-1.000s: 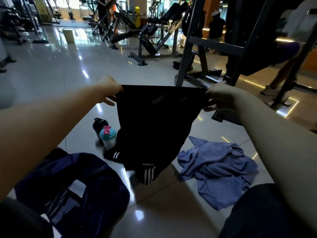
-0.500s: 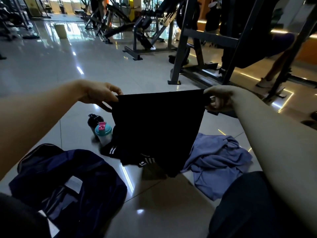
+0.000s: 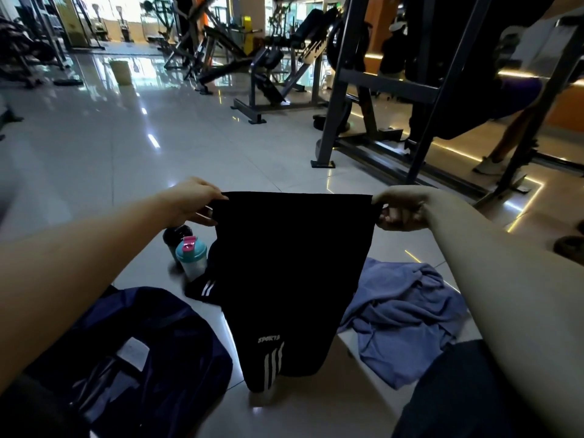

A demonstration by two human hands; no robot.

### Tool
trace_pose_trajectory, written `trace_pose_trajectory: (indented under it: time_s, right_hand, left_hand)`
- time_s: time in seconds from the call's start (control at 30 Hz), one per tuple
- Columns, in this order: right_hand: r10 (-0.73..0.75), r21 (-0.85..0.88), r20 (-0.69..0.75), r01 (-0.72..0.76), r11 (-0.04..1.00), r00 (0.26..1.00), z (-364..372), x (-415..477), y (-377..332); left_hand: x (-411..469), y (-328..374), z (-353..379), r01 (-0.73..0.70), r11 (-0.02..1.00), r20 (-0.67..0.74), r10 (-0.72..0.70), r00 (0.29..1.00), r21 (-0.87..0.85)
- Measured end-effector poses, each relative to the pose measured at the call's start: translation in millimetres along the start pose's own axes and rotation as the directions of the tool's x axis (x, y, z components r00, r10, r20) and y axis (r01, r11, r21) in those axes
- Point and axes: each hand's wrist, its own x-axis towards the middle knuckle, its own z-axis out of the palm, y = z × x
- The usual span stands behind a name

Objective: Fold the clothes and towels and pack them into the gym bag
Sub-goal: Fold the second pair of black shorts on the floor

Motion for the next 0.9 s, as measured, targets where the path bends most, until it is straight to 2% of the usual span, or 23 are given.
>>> trace_pose_trajectory:
  time_s: [0.1, 0.17, 0.27, 0.4, 0.5, 0.6, 0.67, 0.77, 0.83, 0.9]
  right_hand:
    - [0.016, -0.114, 0.086, -0.006, 0.993, 0.996, 11.7, -6.2, -3.9]
    - [-0.011, -0.156, 0.081, 0.024, 0.987, 0.997, 21.1, -12.9, -11.0]
    - [-0.047, -0.119, -0.055, 0.040, 0.992, 0.997, 26.4, -14.1, -17.8]
    - [0.021, 0.031, -0.094, -0.018, 0.999, 0.995, 14.2, -1.8, -14.6]
    - [0.028, 0.131, -0.116, -0.013, 0.991, 0.993, 8.5, 5.3, -13.8]
    - [0.041, 0.168, -0.135, -0.018, 0.986, 0.990, 13.1, 0.4, -10.6]
    - [0.032, 0.180, -0.118, -0.010, 0.984, 0.993, 15.5, -0.5, -9.0]
    - [0.004, 0.211, -0.079, 0.012, 0.977, 0.997, 23.1, -5.2, -13.5]
    - [-0.019, 0.202, -0.049, 0.029, 0.979, 0.999, 28.6, -8.0, -17.6]
    - [-0.038, 0.171, -0.037, 0.044, 0.984, 0.999, 31.9, -7.2, -19.9]
  left_hand:
    - [4.6, -3.1, 0.6, 0.016, 0.999, -0.150, -0.008, 0.989, 0.050]
    - [2.4, -4.6, 2.2, 0.004, 0.986, -0.142, 0.020, 0.990, 0.165]
    - [-5.4, -7.7, -1.8, -0.059, 0.965, 0.042, 0.050, 0.998, 0.256]
    - [-11.6, -10.5, -20.8, -0.043, 0.998, 0.332, 0.024, 0.943, 0.050]
    - [-16.7, -8.3, -18.8, -0.003, 0.999, 0.397, 0.021, 0.917, -0.045]
    - [-23.2, -8.6, -10.6, 0.006, 1.000, 0.434, 0.006, 0.901, -0.027]
    - [-27.3, -8.4, -4.5, 0.044, 0.997, 0.383, -0.019, 0.924, -0.057]
    - [-30.0, -3.7, 10.2, 0.104, 0.980, 0.153, -0.078, 0.985, -0.169]
    - [-27.8, 1.8, 20.4, 0.083, 0.969, 0.008, -0.083, 0.997, -0.233]
    - [-25.1, 6.1, 26.0, 0.037, 0.963, -0.071, -0.058, 0.996, -0.268]
